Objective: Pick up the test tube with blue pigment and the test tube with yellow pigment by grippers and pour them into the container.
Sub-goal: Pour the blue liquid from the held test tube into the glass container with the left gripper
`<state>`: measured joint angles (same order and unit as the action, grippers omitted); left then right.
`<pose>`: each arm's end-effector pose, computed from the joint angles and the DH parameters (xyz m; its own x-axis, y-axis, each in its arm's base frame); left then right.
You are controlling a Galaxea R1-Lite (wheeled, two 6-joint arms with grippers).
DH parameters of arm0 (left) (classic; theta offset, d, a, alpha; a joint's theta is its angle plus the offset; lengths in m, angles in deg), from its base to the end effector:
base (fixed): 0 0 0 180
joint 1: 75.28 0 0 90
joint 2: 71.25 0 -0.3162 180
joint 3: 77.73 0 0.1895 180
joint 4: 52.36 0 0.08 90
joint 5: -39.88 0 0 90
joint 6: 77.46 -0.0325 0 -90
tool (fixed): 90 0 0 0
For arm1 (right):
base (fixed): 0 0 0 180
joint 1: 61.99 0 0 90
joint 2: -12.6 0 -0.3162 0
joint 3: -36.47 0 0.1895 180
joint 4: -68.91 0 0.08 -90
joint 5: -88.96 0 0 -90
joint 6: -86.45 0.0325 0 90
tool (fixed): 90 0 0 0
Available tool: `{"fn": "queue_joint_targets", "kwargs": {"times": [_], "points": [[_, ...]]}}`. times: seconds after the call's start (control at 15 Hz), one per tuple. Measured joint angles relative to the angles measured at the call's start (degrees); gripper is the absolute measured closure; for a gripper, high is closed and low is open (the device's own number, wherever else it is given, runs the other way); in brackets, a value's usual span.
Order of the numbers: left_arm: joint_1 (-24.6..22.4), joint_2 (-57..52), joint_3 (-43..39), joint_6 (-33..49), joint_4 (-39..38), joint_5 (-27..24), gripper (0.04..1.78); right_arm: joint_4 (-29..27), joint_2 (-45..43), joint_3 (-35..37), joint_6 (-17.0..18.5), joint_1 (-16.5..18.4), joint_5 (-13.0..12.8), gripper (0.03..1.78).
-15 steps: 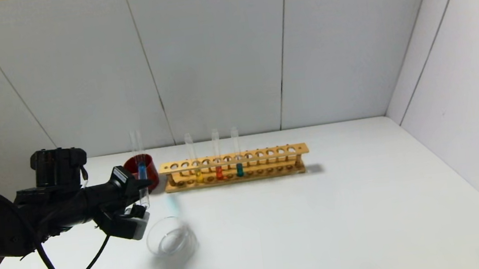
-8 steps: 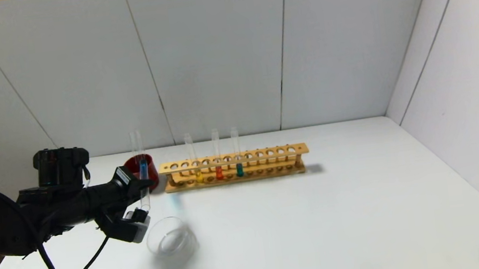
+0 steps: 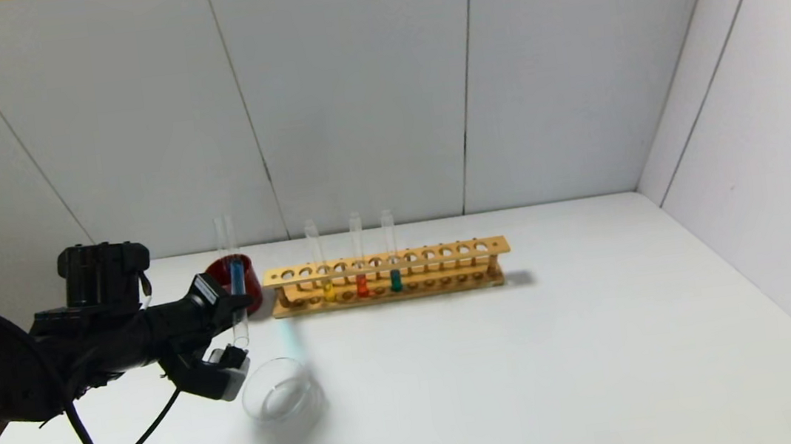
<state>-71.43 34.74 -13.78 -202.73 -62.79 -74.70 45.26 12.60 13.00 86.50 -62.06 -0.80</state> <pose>0.3195 -0.0351 0.1196 0.7448 -0.4670 -0.4766 0.1876 -0.5389 0.8212 -0.0299 0.0001 0.0751 1.0000 0.0054 -0.0031 -0.0054 1.0000 0.0009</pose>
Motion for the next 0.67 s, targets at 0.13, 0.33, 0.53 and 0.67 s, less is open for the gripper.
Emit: {"fn": "queue_joint_targets", "kwargs": {"times": [0.13,0.33,0.53,0.67], "points": [[0.09,-0.11,-0.11,-1.50,0.00,0.00,1.50,0.00,0.00,0.00,0.00,0.00,-0.02,0.06],[0.13,-0.26,-0.05,-2.73,0.00,0.02,1.50,0.00,0.00,0.00,0.02,0.00,-0.02,0.06],[0.17,-0.61,0.17,-4.94,-0.09,0.11,1.50,0.00,0.00,0.00,0.00,0.00,-0.02,0.06],[0.20,-0.65,0.22,-4.97,-0.13,0.16,1.50,0.00,0.00,0.00,0.00,0.00,0.00,0.06]]}}
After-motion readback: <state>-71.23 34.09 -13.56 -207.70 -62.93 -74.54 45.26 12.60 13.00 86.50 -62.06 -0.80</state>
